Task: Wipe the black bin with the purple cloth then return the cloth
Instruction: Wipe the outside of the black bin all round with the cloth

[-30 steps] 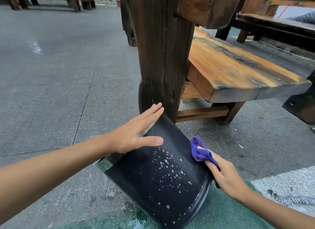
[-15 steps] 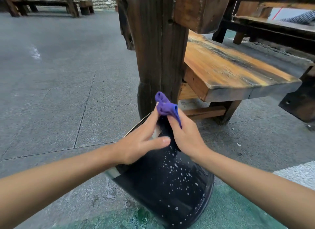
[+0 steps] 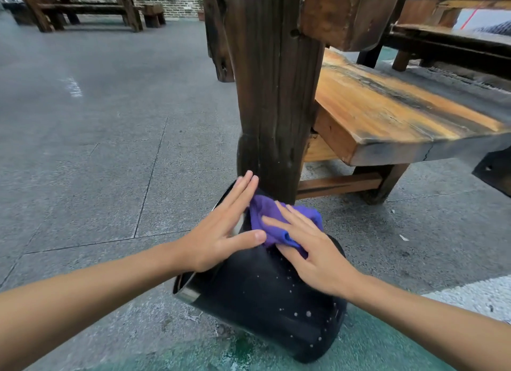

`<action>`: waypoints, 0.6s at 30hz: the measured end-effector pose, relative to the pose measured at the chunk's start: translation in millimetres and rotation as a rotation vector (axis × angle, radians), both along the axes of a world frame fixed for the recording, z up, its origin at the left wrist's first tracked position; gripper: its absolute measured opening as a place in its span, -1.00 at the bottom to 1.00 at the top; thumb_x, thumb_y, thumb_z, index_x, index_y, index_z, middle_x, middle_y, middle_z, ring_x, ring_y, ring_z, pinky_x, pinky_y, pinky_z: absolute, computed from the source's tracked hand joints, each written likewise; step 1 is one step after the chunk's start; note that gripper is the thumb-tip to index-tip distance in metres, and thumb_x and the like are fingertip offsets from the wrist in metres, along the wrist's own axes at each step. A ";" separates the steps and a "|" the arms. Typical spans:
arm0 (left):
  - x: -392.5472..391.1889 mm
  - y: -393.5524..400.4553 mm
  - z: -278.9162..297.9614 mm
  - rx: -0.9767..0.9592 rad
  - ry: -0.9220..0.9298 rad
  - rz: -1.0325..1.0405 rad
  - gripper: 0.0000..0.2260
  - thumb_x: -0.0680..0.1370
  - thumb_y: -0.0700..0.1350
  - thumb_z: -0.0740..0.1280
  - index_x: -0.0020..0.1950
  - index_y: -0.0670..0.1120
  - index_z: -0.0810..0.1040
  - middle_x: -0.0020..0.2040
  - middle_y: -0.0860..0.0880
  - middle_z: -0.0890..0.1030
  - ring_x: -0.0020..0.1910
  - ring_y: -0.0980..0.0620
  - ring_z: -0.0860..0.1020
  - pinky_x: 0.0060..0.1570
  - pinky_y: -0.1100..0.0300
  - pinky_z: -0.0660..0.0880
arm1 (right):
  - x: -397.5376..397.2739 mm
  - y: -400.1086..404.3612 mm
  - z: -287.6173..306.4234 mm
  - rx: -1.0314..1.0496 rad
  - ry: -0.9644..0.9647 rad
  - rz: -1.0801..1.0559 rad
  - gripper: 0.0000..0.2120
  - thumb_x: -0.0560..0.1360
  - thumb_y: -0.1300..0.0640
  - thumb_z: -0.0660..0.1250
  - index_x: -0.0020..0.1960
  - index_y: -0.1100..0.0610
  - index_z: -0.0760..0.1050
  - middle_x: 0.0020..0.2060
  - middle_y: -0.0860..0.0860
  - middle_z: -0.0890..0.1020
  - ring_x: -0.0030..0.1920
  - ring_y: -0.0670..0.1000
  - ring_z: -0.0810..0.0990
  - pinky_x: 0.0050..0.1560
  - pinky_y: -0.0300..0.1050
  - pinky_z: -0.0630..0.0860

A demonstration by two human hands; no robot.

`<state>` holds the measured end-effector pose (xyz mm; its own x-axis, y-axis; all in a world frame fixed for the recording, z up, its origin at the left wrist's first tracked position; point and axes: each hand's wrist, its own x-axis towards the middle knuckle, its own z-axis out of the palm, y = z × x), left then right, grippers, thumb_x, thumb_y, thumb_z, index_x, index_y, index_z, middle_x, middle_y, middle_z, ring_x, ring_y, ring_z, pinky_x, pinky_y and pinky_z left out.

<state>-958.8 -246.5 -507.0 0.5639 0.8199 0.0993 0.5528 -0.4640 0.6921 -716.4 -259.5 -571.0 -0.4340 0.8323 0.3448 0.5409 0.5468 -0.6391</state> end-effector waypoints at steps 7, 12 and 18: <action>-12.8 10.0 -4.1 -0.046 0.045 0.021 -0.08 0.46 0.38 0.20 0.68 0.10 -0.13 0.67 0.23 -0.18 0.61 0.37 -0.22 0.63 0.20 -0.15 | 42.3 -17.5 -15.6 0.030 0.006 0.012 -0.48 0.44 0.33 0.17 0.29 -0.01 0.62 0.50 -0.14 0.41 0.55 -0.01 0.33 0.53 -0.05 0.25; -10.7 14.5 -3.3 -0.047 0.045 0.010 -0.09 0.47 0.39 0.20 0.68 0.11 -0.14 0.66 0.27 -0.17 0.59 0.41 -0.23 0.58 0.26 -0.15 | 70.1 -25.4 -9.2 0.079 -0.097 -0.039 -0.58 0.37 0.27 0.13 0.04 0.12 0.71 0.33 -0.07 0.59 0.42 -0.07 0.51 0.41 -0.09 0.42; -0.3 18.2 -0.5 -0.032 0.022 -0.031 -0.14 0.50 0.40 0.16 0.68 0.15 -0.13 0.62 0.38 -0.16 0.57 0.45 -0.23 0.49 0.37 -0.15 | 81.0 -3.1 38.3 -0.010 -0.024 -0.243 -0.65 0.37 0.25 0.14 -0.17 0.04 0.69 -0.01 -0.33 0.70 0.01 -0.20 0.69 0.04 -0.27 0.53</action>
